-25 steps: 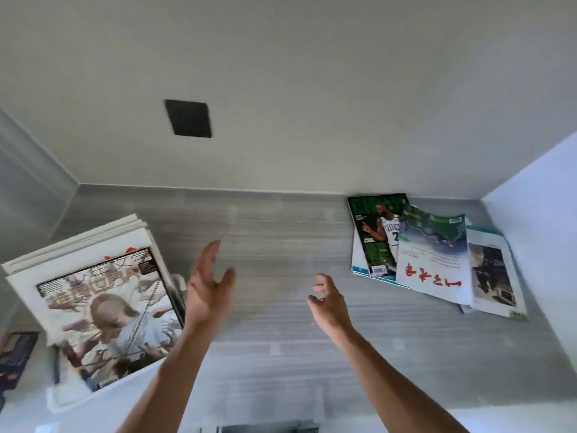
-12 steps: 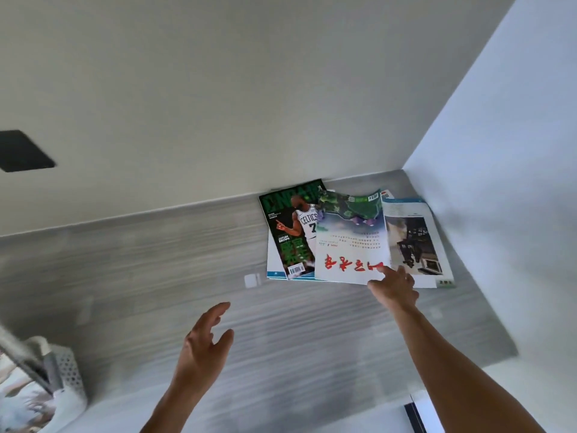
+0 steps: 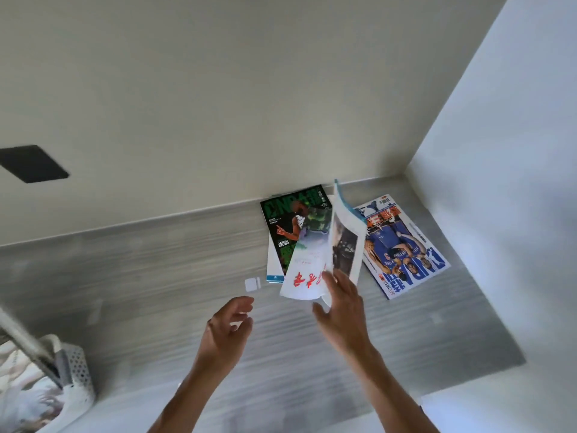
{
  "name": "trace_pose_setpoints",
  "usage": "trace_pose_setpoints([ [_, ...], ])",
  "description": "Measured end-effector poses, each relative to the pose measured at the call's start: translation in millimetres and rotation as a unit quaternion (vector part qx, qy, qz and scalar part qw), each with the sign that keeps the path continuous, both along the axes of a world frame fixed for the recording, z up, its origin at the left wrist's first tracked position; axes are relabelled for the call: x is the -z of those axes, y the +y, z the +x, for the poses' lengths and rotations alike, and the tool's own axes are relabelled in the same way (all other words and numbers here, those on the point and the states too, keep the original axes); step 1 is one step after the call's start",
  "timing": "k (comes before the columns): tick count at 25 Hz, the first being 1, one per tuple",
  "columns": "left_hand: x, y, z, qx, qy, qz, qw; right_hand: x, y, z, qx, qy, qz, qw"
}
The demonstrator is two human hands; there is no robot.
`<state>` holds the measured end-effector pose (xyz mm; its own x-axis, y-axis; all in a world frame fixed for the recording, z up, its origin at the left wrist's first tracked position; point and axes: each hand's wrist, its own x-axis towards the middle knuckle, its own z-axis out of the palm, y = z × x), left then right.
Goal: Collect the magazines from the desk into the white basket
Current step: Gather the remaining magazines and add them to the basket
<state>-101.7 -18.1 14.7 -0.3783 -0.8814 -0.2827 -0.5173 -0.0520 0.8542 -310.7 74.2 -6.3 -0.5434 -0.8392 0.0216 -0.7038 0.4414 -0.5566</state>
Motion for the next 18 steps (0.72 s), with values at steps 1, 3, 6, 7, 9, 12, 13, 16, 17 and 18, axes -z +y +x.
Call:
trace_pose_setpoints([
  [1, -5.7, -2.4, -5.4, -0.006, 0.020, 0.000, 1.000, -5.6, 1.2, 19.3, -0.019, -0.012, -0.026, 0.999],
  [3, -17.5, -9.6, -5.8, -0.008, 0.047, -0.023, 0.999, -21.8, 0.1, 45.4, -0.036, -0.036, -0.095, 0.994],
  [6, -32.8, -24.5, 11.5, 0.056, -0.091, -0.188, 0.976, -52.2, -13.8, 51.8, -0.054, -0.037, -0.170, 0.983],
  [7, -38.8, -29.1, 21.0, 0.078, -0.139, -0.244, 0.957, -64.3, -18.9, 52.8, -0.074, -0.033, -0.177, 0.981],
  [9, -51.6, -41.9, 38.3, 0.145, -0.205, -0.331, 0.910, -88.5, -30.8, 57.7, -0.146, -0.029, -0.170, 0.974],
  [12, -65.0, -64.7, 64.9, 0.236, -0.181, -0.271, 0.915, -119.0, -51.5, 78.0, -0.241, -0.076, -0.196, 0.948],
  [13, -68.3, -66.9, 72.0, 0.231, -0.136, -0.225, 0.937, -123.8, -58.9, 85.0, -0.235, -0.105, -0.229, 0.939],
  [16, -66.7, -65.2, 92.5, 0.056, 0.082, -0.057, 0.993, -121.1, -77.2, 92.8, -0.088, -0.061, -0.279, 0.954],
  [17, -68.3, -63.7, 98.7, 0.016, 0.140, -0.002, 0.990, -113.0, -79.6, 88.7, -0.045, -0.079, -0.245, 0.965],
  [18, -69.4, -62.0, 105.7, 0.006, 0.182, 0.048, 0.982, -104.5, -78.9, 84.9, -0.018, -0.173, -0.195, 0.965],
])
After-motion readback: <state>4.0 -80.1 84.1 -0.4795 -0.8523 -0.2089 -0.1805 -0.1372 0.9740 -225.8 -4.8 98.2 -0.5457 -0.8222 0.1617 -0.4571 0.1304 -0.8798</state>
